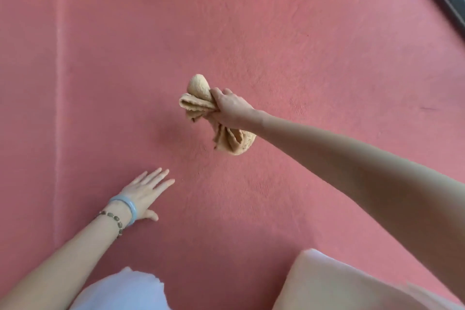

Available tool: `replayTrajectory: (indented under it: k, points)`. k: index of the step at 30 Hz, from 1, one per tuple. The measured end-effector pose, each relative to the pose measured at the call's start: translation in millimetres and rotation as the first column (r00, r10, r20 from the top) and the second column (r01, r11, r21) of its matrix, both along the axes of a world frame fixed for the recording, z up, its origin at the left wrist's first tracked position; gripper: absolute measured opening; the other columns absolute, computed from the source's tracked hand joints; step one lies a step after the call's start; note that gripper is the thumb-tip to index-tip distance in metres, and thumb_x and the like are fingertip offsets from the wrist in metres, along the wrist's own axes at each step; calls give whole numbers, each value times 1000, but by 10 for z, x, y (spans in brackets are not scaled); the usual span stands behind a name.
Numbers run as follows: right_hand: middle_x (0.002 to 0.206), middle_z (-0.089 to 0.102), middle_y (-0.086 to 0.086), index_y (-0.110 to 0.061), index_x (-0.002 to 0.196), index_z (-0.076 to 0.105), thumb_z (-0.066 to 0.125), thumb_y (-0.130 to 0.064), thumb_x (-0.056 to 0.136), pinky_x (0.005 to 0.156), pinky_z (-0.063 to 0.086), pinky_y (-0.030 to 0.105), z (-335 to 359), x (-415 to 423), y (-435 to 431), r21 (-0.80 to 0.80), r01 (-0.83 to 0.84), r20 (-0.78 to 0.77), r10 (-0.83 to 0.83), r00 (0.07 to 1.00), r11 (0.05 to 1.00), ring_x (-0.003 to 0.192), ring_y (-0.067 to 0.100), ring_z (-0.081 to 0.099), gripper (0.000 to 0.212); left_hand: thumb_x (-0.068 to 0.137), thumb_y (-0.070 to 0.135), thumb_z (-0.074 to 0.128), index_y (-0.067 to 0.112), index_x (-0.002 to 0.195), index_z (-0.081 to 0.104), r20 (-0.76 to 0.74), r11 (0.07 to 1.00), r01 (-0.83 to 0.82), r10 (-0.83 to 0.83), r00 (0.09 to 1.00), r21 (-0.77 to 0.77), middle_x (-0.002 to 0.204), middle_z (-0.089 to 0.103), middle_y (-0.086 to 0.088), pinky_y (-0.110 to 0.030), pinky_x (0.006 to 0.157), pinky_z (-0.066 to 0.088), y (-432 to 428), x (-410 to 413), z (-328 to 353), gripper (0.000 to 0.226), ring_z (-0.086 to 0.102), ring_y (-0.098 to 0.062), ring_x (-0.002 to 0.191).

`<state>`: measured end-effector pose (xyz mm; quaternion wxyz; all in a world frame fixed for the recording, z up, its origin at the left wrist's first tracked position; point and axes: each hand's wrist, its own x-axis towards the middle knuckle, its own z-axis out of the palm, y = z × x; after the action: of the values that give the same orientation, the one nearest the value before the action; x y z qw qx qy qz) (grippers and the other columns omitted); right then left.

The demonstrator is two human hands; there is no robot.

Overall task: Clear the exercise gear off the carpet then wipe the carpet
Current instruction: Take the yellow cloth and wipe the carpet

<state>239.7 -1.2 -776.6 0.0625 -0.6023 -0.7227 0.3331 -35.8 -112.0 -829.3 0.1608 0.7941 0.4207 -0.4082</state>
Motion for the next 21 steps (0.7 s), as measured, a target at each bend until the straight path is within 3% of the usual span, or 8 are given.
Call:
replayTrajectory:
  k: [5, 13, 21]
  points:
    - [116, 52, 18, -7, 124, 42, 60, -37, 87, 81, 45, 42, 348, 494, 68, 40, -34, 19, 33, 999, 999, 102, 36, 55, 51, 76, 63, 58, 28, 147, -7, 198, 939, -283, 245, 949, 197, 157, -13, 1, -35, 116, 2, 292, 234, 857, 102, -14, -16, 144]
    - [111, 55, 15, -8, 116, 44, 61, -39, 83, 72, 45, 38, 699, 895, 226, 102, 54, -36, -51, 998, 993, 97, 36, 57, 48, 77, 65, 55, 26, 148, 1, 163, 908, -206, 155, 974, 366, 158, -8, 0, -34, 117, -1, 685, 389, 1768, 98, -10, -16, 144]
    - [108, 56, 14, -10, 109, 45, 61, -46, 83, 70, 42, 36, 788, 1016, 516, 103, 234, -88, -225, 970, 967, 95, 33, 57, 48, 81, 67, 47, 23, 149, -1, 138, 938, -96, 52, 989, 334, 157, -9, 1, -33, 117, -4, 1045, 446, 1601, 94, -10, -15, 144]
